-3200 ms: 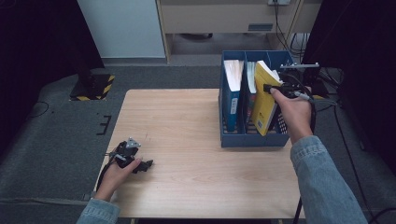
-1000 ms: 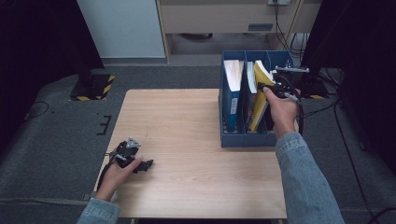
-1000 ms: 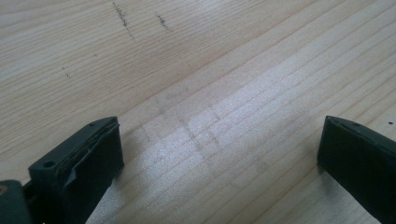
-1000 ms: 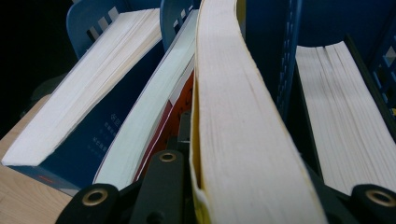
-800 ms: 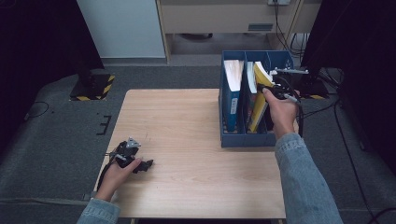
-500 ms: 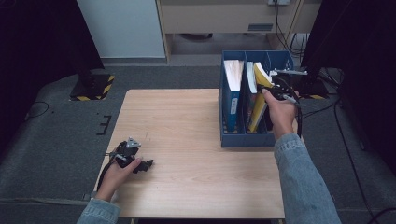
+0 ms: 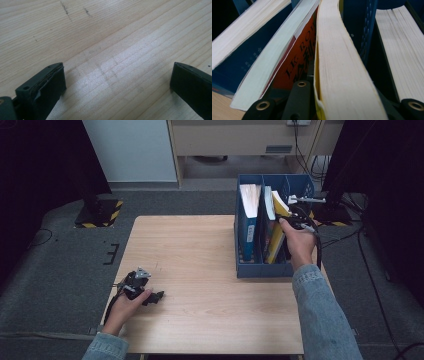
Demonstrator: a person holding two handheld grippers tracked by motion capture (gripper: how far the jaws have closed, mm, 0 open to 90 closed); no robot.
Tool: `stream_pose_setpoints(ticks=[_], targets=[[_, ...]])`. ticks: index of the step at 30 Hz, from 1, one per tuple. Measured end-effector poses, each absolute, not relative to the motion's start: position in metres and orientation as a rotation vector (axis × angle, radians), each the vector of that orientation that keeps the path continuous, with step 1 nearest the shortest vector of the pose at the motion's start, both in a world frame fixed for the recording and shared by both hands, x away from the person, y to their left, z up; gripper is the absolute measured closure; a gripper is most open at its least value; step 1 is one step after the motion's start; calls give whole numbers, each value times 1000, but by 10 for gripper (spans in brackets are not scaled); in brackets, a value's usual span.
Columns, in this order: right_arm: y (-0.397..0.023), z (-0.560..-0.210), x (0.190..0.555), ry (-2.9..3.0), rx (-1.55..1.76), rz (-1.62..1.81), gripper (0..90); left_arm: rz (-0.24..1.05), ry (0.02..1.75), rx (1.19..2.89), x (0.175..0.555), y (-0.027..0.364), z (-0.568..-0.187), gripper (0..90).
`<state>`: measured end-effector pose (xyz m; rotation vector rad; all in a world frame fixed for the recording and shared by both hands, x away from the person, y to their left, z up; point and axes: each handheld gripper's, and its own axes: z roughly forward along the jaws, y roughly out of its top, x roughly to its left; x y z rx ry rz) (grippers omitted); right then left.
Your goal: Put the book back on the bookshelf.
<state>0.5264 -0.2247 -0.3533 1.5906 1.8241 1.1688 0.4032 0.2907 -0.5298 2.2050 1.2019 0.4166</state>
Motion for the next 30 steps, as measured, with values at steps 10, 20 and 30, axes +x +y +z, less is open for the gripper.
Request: stream_pose_setpoints(ticks=[10,20,30], targets=[[-224,-360,531,1828,1613,1157,746,416,1202,2205,403,291,-530,0],[-224,-364,532,1838,1620,1154,746,416,1202,2205,403,291,-530,0],[-226,-369,533,1843,1639,1148,745,416,1202,2206,403,291,-530,0]])
